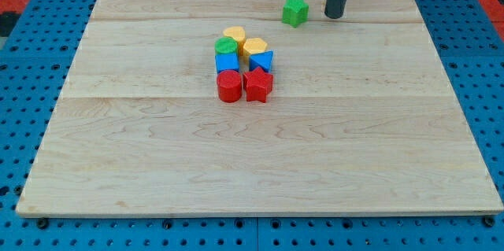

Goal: Move the green star closer to the group of blocks

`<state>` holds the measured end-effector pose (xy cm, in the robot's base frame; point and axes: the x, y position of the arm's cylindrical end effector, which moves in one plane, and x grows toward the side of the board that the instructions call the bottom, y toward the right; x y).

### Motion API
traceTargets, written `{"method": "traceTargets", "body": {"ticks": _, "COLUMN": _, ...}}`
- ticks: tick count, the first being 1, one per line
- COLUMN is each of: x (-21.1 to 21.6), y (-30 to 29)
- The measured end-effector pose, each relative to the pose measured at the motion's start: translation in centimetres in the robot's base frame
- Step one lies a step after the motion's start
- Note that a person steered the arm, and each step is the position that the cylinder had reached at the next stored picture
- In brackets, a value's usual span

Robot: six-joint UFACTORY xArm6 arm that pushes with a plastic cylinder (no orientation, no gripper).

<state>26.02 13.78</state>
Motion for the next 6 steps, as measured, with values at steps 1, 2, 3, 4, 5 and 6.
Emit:
{"method": "traceTargets", "body": {"ticks": 1, "x": -1.2, "y": 0.0}}
{"method": "traceTargets", "body": {"ticks": 2, "x": -1.3, "y": -5.1}}
{"method": "traceTargets", "body": {"ticks": 3, "x": -0.1, "y": -12.8}}
{"method": "traceTargets", "body": {"ticks": 4, "x": 0.2, "y": -16.3}}
{"method": "traceTargets", "body": {"ticks": 5, "x": 0.4, "y": -19.1}}
{"method": "traceTargets", "body": {"ticks": 6, "x": -0.5, "y": -21.5}}
